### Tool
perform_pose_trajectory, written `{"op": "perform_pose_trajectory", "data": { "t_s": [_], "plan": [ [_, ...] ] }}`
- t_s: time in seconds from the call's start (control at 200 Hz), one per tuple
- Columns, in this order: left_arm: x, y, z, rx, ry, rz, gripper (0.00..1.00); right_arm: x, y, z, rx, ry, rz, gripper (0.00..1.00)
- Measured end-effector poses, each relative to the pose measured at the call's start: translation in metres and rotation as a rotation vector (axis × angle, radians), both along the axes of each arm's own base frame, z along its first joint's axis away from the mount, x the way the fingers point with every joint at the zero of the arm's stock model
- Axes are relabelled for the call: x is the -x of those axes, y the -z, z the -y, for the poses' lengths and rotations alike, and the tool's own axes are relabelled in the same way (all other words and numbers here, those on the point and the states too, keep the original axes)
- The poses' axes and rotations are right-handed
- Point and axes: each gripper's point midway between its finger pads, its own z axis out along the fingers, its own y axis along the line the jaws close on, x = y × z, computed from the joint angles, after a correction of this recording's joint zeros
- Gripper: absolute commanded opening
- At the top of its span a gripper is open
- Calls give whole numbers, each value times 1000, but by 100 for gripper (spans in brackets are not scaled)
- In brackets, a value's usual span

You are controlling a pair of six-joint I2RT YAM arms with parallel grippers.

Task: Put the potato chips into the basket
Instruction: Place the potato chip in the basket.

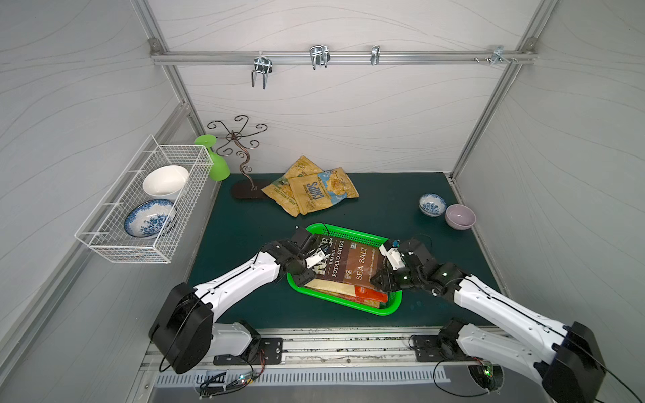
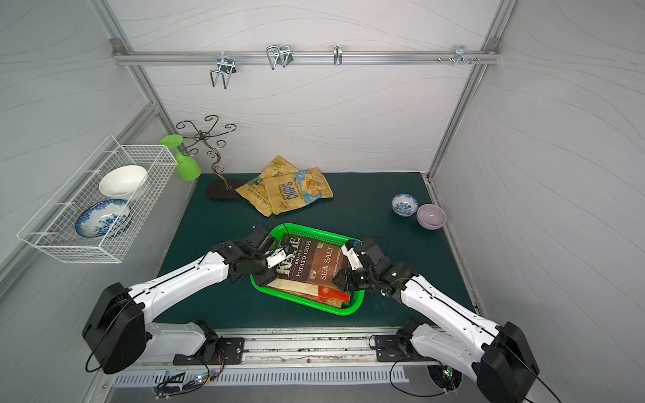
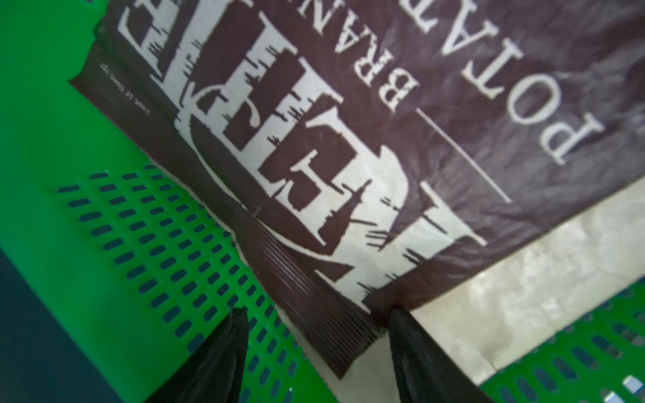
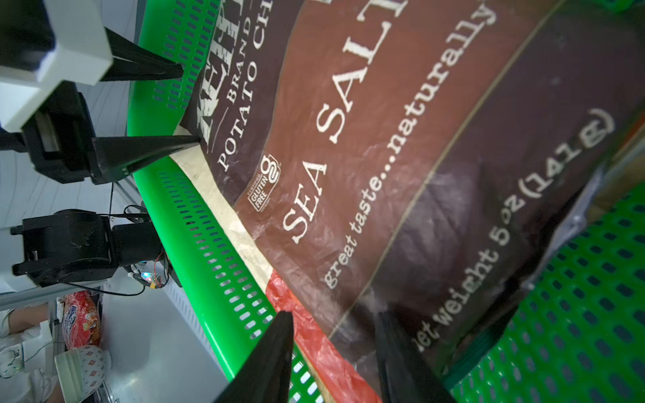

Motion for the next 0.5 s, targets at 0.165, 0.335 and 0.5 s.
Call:
{"op": "perform_pose_trajectory", "data": {
  "t_s": [0.165,0.335,0.5],
  "plan": [
    [-7,-37,-1,46,-31,38,92,-17,-56,-10,-53,8,92,63],
    [-33,-103,-16,180,-160,111,98,-49,-109,-25,-76,24,197,74],
    [-37,-128,-52,300,-338,115,98,-108,-118,-34,-57,81,187,74]
  ]
}}
